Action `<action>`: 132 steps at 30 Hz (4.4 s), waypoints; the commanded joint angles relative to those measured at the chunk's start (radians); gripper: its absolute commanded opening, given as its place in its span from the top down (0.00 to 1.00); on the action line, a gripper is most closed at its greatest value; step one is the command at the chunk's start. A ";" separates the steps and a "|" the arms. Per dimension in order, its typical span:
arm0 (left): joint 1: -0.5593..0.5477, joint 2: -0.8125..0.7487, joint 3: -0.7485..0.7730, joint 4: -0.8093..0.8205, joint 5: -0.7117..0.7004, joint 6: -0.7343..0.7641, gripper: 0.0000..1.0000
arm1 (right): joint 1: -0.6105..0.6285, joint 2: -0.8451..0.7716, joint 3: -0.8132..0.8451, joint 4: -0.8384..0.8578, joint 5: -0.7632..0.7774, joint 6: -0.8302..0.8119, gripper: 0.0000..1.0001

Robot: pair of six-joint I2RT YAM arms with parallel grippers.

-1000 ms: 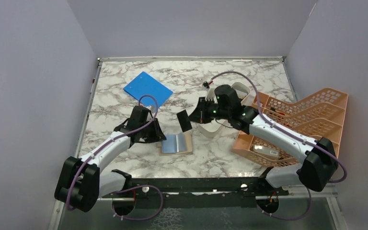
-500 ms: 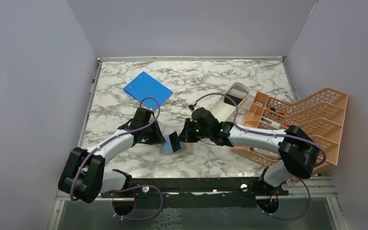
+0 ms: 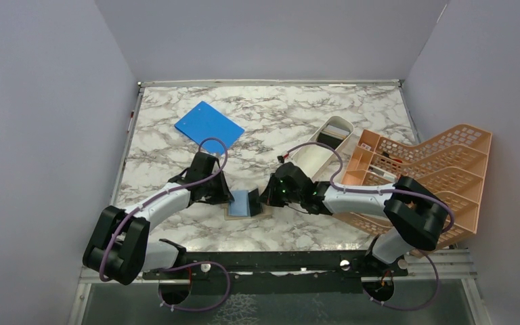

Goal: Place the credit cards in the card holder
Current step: Insert the credit card into the card holder.

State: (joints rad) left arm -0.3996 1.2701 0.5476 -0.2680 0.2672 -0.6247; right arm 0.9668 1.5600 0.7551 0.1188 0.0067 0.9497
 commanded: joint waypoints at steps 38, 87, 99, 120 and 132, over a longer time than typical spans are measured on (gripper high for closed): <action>-0.011 0.003 0.027 -0.071 -0.143 0.000 0.83 | 0.001 0.074 -0.084 0.251 -0.002 0.132 0.99; -0.017 0.000 -0.026 0.010 -0.080 -0.024 0.86 | 0.001 0.223 0.054 0.123 -0.083 0.092 0.75; -0.016 0.012 -0.039 0.043 -0.074 -0.031 0.86 | 0.001 0.128 0.044 -0.008 -0.026 0.039 0.57; -0.018 0.021 -0.065 0.079 -0.048 -0.040 0.87 | 0.006 0.248 0.132 0.081 -0.175 0.035 0.66; -0.019 -0.013 -0.021 0.024 -0.058 -0.030 0.86 | 0.006 0.178 0.165 -0.053 -0.125 -0.023 0.81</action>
State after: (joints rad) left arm -0.4084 1.2743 0.5068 -0.1909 0.1970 -0.6624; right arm 0.9676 1.7744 0.8936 0.1036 -0.1356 0.9581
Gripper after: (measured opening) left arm 0.136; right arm 0.235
